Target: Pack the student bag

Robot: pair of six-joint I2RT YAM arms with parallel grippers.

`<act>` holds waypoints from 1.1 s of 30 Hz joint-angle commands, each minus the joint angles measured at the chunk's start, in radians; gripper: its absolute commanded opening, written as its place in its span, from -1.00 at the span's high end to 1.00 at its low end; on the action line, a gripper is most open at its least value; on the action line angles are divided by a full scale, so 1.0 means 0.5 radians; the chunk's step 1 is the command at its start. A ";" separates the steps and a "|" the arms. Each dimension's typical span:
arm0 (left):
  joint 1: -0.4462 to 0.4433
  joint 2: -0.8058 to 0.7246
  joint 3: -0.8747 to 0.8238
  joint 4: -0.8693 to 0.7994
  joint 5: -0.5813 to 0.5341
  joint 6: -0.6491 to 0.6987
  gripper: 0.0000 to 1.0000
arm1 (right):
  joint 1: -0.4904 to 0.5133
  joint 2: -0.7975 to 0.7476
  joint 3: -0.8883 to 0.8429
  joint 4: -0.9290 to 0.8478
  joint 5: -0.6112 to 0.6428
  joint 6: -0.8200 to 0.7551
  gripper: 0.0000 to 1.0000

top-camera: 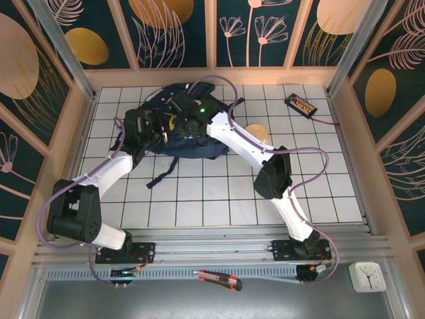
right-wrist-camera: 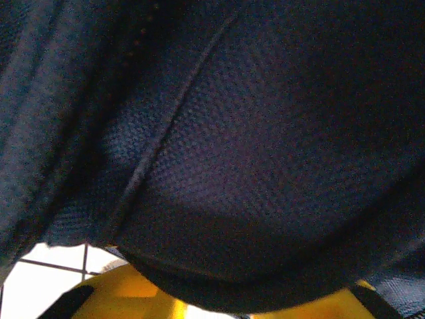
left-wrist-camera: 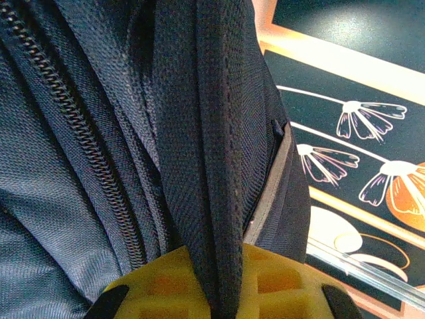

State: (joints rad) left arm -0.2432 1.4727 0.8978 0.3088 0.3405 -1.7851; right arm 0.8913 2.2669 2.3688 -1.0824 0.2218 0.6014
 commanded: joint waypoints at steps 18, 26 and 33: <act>-0.006 -0.090 0.108 0.109 0.080 0.216 1.00 | 0.007 -0.154 -0.071 -0.111 -0.058 -0.033 1.00; 0.055 -0.185 0.036 -0.096 0.068 0.466 1.00 | -0.306 -0.517 -0.682 0.204 -0.727 -0.165 1.00; 0.087 -0.254 -0.002 -0.169 0.077 0.550 1.00 | -0.619 -0.692 -1.063 0.514 -1.309 -0.328 1.00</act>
State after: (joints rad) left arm -0.2417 1.4181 0.8944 0.1703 0.4084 -1.5776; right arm 0.6701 1.9690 1.8881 -0.8127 -0.3656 0.4873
